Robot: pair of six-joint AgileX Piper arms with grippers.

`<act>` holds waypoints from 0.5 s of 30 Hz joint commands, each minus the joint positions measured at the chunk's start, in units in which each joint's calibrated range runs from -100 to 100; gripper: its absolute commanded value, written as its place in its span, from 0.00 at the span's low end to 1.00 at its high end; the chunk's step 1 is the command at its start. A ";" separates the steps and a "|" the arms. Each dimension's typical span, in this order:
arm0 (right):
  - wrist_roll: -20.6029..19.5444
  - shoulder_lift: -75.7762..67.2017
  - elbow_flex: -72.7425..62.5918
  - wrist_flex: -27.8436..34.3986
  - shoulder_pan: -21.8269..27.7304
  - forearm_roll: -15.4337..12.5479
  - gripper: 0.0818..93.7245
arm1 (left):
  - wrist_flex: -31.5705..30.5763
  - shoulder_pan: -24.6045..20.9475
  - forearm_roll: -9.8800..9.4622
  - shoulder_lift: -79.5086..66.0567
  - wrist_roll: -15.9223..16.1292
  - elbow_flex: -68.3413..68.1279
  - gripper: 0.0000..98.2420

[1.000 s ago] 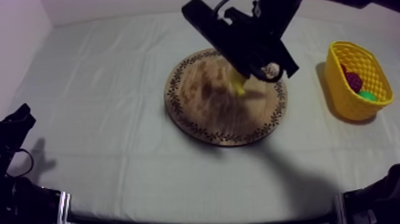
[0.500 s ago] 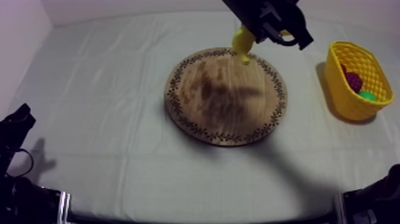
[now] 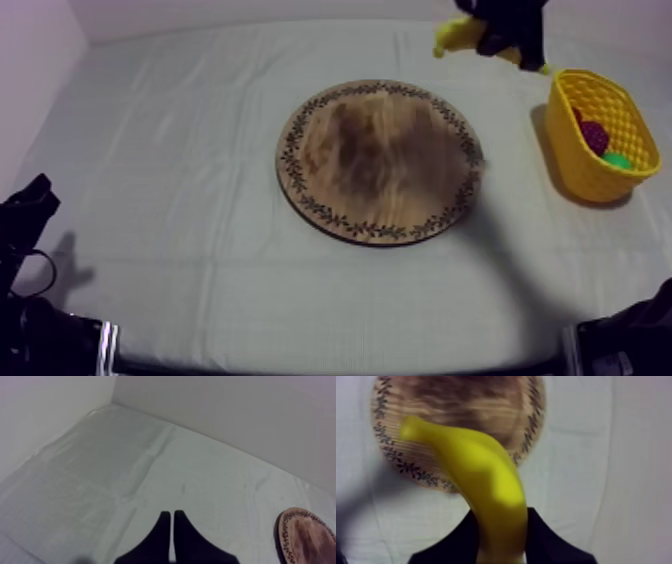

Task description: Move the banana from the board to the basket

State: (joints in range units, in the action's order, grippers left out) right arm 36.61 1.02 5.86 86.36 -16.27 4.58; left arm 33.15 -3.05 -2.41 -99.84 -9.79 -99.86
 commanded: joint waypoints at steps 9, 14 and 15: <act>-5.71 -0.95 -0.76 0.82 13.54 0.87 0.23 | -0.01 -0.02 -0.01 0.02 -0.01 -0.03 0.00; -8.18 -1.08 -0.51 0.51 18.35 1.18 0.23 | -0.01 -0.02 -0.01 0.02 -0.01 -0.03 0.00; -8.74 -1.06 -0.46 0.38 19.18 1.28 0.24 | -0.01 -0.02 -0.01 0.02 -0.01 -0.03 0.00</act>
State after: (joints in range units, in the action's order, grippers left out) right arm 28.74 -0.07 5.31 86.93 0.46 5.76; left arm 33.15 -3.05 -2.41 -99.84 -9.79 -99.86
